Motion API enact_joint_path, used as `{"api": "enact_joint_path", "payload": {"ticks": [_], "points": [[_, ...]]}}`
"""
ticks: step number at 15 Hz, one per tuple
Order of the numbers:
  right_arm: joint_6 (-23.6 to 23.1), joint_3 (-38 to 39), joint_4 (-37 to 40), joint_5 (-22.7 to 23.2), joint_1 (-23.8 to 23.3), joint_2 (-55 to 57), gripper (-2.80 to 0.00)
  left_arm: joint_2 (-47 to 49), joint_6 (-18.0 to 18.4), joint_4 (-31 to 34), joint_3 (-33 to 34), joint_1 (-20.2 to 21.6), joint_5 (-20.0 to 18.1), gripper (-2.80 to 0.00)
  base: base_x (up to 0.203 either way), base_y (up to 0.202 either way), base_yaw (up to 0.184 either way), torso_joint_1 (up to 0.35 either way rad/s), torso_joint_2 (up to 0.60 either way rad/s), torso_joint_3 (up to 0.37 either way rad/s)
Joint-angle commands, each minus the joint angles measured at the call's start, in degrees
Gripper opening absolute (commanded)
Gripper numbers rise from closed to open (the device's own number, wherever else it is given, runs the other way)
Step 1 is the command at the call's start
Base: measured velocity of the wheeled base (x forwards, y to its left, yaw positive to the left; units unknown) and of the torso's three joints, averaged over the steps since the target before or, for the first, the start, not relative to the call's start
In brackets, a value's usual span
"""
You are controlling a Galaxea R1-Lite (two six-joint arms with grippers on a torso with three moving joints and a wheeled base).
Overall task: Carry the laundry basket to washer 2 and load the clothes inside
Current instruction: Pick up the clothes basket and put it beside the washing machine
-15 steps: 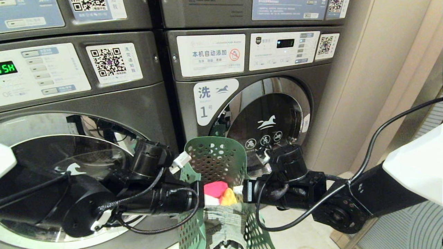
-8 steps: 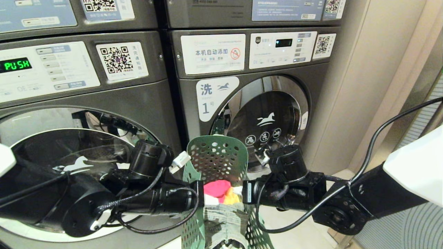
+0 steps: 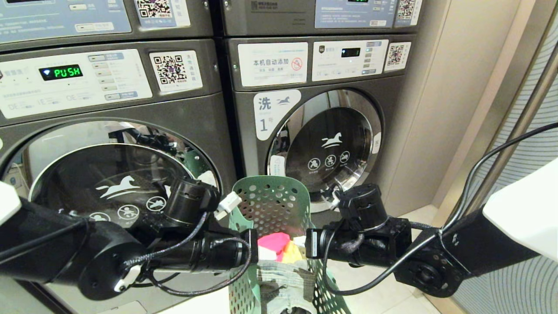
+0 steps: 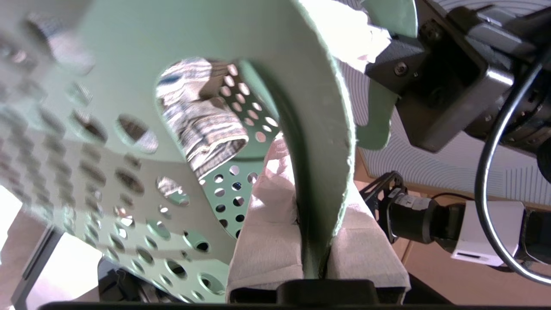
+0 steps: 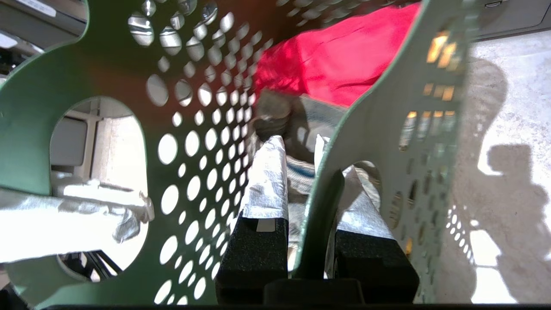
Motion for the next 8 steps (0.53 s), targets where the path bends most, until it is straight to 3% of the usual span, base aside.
{"api": "enact_joint_path", "payload": {"ticks": [1, 8], "points": [[0.2, -0.1, -0.2, 0.0, 0.0, 0.2, -2.8, 0.4, -0.3, -0.2, -0.2, 0.0, -0.1, -2.8, 0.0, 0.0, 0.0, 0.0, 0.0, 0.0], [0.1, -0.3, -0.2, -4.1, -0.6, 4.3, -2.8, 9.2, -0.6, -1.1, -4.9, -0.1, -1.1, -2.8, 0.0, 0.0, 0.0, 0.0, 0.0, 0.0]]}}
